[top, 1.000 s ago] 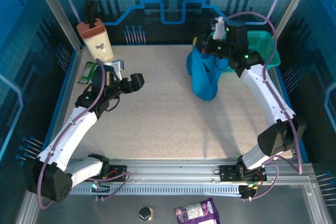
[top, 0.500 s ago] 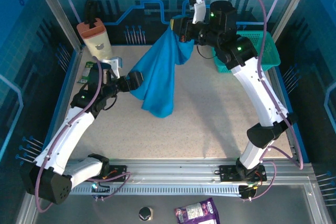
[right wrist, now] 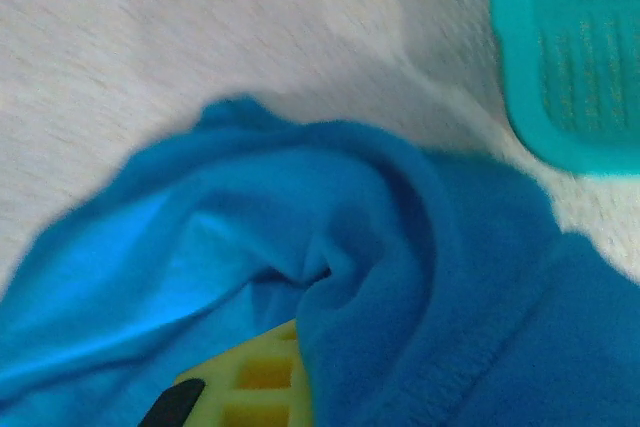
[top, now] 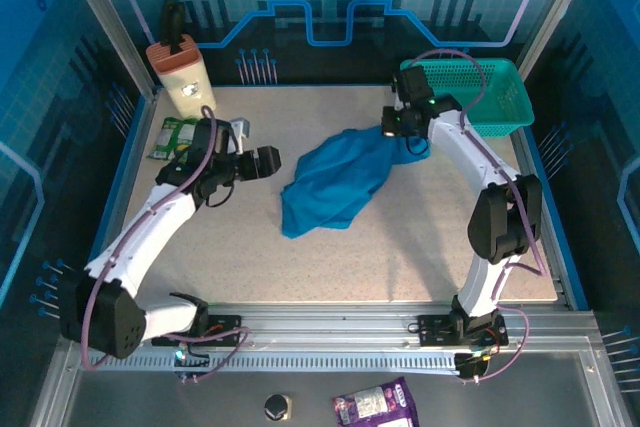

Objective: Fold the inside-out t-shirt

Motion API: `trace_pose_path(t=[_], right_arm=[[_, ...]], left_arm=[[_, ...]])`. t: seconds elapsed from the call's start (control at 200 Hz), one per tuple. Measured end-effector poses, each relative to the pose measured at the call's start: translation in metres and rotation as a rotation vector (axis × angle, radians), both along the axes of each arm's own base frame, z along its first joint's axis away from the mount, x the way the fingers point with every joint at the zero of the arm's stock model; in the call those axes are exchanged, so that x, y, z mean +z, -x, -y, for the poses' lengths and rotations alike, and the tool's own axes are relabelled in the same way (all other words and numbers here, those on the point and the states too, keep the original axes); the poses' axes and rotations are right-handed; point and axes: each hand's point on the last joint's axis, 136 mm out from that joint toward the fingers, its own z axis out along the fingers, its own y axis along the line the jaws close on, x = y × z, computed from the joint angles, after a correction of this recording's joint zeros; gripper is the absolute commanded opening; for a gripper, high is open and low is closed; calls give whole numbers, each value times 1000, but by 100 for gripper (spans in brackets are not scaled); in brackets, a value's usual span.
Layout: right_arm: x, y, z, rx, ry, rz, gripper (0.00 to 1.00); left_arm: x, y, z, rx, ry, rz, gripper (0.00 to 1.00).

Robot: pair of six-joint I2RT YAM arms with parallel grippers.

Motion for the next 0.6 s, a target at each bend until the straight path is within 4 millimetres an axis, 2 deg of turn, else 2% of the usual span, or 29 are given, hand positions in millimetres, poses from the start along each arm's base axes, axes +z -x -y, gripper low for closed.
trace_pose_path(t=[0.095,0.295,0.415,0.6], right_arm=[[-21,10,6,-7,14,-54,2],[-34,22,5,6,4,-78,2],[-35,26,2,16,-18,-82,4],[-33,27,-7,31,-43,-76,5]], left_arm=[[-28,10,12,-21,30,-93,78],[-86,45,46,-70,100,-278,68],[-103,43,61,-64,122,-329,66],[-129,27,70,-5,155,-376,65]])
